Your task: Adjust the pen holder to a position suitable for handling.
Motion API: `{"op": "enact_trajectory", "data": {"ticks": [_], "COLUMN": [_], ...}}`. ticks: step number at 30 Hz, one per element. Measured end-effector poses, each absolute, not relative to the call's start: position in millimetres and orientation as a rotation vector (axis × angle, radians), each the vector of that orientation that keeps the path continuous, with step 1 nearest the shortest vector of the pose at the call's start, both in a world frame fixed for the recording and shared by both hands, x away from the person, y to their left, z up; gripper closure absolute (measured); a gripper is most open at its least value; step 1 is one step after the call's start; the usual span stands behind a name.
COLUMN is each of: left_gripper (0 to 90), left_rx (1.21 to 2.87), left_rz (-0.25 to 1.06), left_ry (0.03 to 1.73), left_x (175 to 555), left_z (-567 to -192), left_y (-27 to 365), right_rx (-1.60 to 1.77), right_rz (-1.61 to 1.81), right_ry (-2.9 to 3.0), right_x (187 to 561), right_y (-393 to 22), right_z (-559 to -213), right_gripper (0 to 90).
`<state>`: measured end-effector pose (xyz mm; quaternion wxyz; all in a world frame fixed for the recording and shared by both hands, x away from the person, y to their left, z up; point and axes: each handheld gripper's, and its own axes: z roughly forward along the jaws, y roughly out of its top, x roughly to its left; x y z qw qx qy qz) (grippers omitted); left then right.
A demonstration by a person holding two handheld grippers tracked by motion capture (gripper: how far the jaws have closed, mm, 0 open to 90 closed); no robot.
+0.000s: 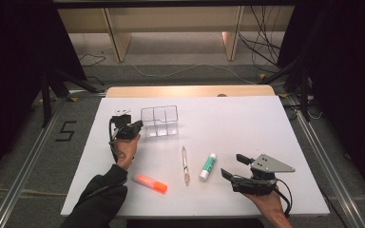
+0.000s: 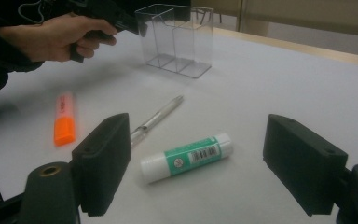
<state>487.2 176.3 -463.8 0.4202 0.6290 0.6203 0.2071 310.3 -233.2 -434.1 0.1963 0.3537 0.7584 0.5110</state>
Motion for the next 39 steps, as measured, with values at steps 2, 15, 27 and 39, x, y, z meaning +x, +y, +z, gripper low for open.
{"op": "enact_trajectory", "data": {"ticks": [2,15,27,39], "left_gripper": [89.3,89.3,89.3,89.3], "left_rx": [1.575,1.568,1.558,1.568], "left_rz": [0.516,0.488,0.453,0.438], "left_ry": [1.548,1.541,1.541,1.531], "left_x": [489.3,503.2,513.5,521.7], "left_z": [-464.0,-463.6,-462.3,-458.0], "left_y": [169.9,147.0,123.8,99.0], "right_rx": [0.99,0.991,0.994,0.99], "right_rz": [1.432,1.436,1.442,1.445], "right_ry": [2.123,2.128,2.129,2.131], "right_x": [310.2,311.5,312.1,311.8], "right_y": [-233.2,-233.9,-235.4,-235.8], "right_z": [-433.9,-435.4,-435.5,-435.1], "right_gripper": [24.2,24.3,24.4,24.4]}}
